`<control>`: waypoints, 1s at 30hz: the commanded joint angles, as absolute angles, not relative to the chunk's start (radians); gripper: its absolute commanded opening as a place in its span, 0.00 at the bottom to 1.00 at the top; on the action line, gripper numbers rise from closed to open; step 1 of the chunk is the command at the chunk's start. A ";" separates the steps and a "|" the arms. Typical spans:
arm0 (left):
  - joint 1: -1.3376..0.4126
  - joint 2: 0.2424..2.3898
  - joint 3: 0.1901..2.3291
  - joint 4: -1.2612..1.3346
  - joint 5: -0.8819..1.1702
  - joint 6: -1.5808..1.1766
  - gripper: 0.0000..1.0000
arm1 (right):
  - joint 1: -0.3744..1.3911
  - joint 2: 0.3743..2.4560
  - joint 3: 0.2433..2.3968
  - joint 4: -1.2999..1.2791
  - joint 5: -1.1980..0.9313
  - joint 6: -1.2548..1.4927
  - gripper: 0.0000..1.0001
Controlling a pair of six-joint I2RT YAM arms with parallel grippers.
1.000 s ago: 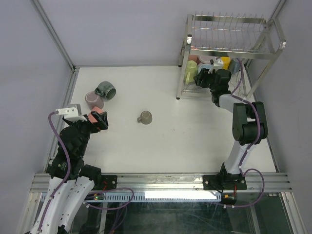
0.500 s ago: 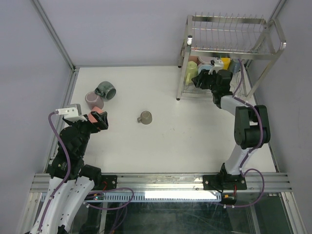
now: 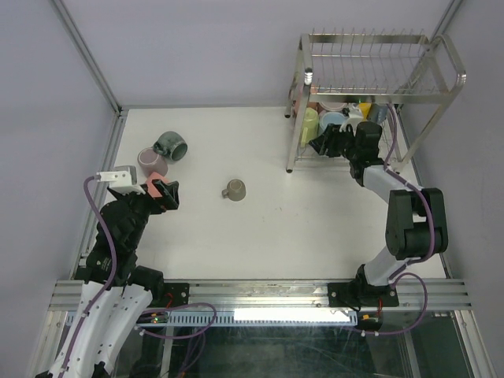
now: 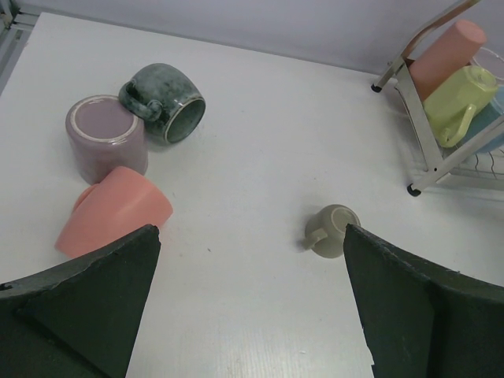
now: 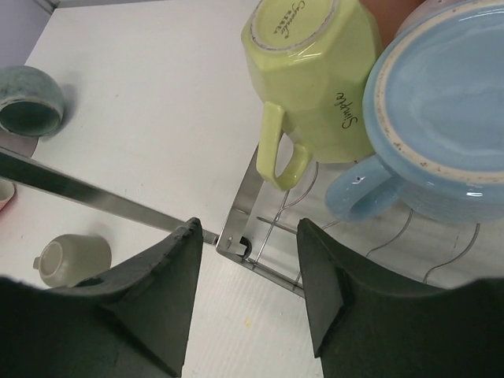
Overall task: Load the cups into the dish rack
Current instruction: Turn the cup upside down in the dish rack.
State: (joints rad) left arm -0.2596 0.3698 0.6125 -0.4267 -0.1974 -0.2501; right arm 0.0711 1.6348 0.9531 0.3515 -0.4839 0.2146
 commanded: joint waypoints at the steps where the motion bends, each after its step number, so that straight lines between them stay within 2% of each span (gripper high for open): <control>1: -0.248 0.406 0.613 -0.365 -0.115 -0.266 0.99 | 0.067 1.513 0.953 0.447 -0.532 0.126 0.54; 7: -0.247 0.416 0.610 -0.353 -0.094 -0.280 0.99 | 0.062 1.548 0.961 0.429 -0.542 0.174 0.56; 15: -0.247 0.411 0.604 -0.350 -0.090 -0.284 0.99 | 0.059 1.711 1.019 0.406 -0.631 0.327 0.55; 24: -0.247 0.417 0.599 -0.340 -0.061 -0.288 0.99 | 0.010 1.772 1.047 0.420 -0.883 0.400 0.54; 30: -0.247 0.447 0.563 -0.281 0.048 -0.378 0.96 | -0.033 1.739 1.006 0.488 -1.080 0.456 0.54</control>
